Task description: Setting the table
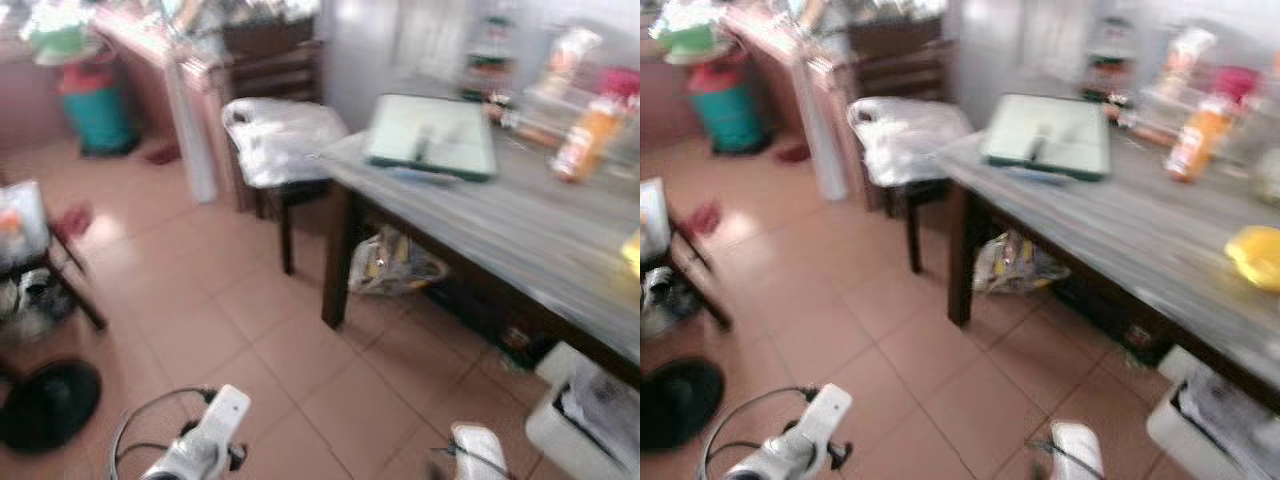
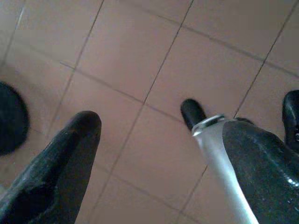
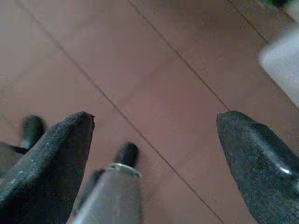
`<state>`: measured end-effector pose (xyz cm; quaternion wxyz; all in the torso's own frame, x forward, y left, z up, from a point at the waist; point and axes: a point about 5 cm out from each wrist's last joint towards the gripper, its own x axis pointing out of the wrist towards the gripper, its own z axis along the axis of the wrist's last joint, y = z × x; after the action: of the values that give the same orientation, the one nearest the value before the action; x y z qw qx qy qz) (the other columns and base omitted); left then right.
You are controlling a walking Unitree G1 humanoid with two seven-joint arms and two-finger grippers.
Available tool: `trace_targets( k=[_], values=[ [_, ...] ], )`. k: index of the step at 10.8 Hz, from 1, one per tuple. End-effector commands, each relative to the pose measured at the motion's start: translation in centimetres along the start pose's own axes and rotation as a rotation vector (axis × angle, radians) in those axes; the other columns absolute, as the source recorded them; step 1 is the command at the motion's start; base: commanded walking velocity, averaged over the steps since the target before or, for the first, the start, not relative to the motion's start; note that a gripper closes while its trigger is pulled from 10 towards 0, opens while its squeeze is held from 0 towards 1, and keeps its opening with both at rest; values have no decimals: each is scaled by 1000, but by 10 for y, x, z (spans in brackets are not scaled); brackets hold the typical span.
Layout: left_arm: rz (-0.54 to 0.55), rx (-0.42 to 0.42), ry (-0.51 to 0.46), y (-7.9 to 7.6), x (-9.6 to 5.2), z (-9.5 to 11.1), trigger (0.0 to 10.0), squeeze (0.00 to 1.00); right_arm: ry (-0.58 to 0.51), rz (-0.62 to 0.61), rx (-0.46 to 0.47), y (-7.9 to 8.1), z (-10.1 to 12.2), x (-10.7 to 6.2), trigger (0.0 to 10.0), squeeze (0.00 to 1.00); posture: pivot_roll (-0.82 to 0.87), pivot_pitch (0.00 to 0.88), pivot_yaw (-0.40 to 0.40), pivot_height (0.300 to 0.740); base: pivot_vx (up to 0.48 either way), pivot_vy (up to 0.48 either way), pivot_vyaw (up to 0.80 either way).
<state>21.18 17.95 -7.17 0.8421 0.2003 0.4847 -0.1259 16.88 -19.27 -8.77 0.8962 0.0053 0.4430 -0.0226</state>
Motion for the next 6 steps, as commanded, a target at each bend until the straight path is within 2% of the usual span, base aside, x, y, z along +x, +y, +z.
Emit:
trace_targets(
  k=[1,3,6],
  values=[
    [-4,-1,-1,-2,0,2,10000,0,-2,3,-6,-3,0,0,10000,0,96,0,-21,740,0,0,775],
    [-10,7,21,2,0,-3,10000,0,-3,55,-53,11,4,2,10000,0,99,0,-19,740,0,0,775],
    [-6,12,36,5,-1,-8,10000,0,18,80,-62,19,-1,1,10000,0,106,0,-18,740,0,0,775]
  ],
)
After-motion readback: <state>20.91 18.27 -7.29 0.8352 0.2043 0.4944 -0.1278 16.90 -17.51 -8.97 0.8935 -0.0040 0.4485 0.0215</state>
